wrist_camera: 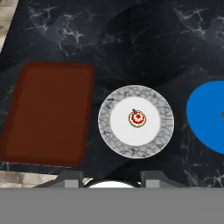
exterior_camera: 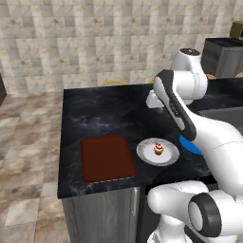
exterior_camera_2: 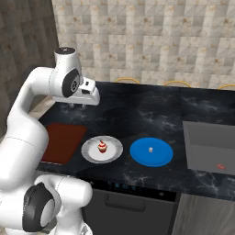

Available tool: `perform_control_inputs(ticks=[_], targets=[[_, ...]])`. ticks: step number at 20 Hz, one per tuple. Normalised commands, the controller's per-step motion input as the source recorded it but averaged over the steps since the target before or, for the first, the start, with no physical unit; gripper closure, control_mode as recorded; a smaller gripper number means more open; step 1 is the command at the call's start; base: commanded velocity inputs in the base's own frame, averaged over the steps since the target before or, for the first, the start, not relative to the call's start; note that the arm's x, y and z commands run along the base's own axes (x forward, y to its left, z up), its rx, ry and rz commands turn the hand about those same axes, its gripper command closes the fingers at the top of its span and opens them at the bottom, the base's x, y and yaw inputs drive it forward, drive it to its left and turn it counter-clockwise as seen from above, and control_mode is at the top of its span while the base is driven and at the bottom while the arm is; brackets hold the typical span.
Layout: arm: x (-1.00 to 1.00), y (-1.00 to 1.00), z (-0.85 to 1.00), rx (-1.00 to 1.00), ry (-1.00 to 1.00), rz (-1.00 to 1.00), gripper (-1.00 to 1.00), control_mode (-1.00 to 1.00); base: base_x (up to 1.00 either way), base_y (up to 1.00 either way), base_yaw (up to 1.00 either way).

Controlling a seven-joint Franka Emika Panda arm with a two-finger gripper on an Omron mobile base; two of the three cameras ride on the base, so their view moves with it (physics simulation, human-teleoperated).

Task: Move the dessert items from the plates to the tray.

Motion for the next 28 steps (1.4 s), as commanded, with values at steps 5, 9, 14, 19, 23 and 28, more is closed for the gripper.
perform_control_inputs(ticks=[5, 9, 14, 19, 23, 28], targets=[[0.00, -0.03, -0.18, 0.00, 0.03, 0.00, -1.00, -1.00, 0.00, 0.00, 0.00], [-0.03, -0.29, -0.54, 0.00, 0.02, 0.00, -1.00, -1.00, 0.00, 0.00, 0.00], [0.00, -0.35, -0.61, 0.00, 0.05, 0.00, -1.00, -1.00, 0.00, 0.00, 0.00], [0.00, -0.13, -0.57, 0.00, 0.01, 0.00, -1.00, -1.00, 0.00, 0.00, 0.00], [0.00, 0.00, -0.50, 0.00, 0.00, 0.00, -1.00, -1.00, 0.00, 0.00, 0.00], [0.02, -0.07, -0.52, 0.00, 0.00, 0.00, -1.00, -1.00, 0.00, 0.00, 0.00]])
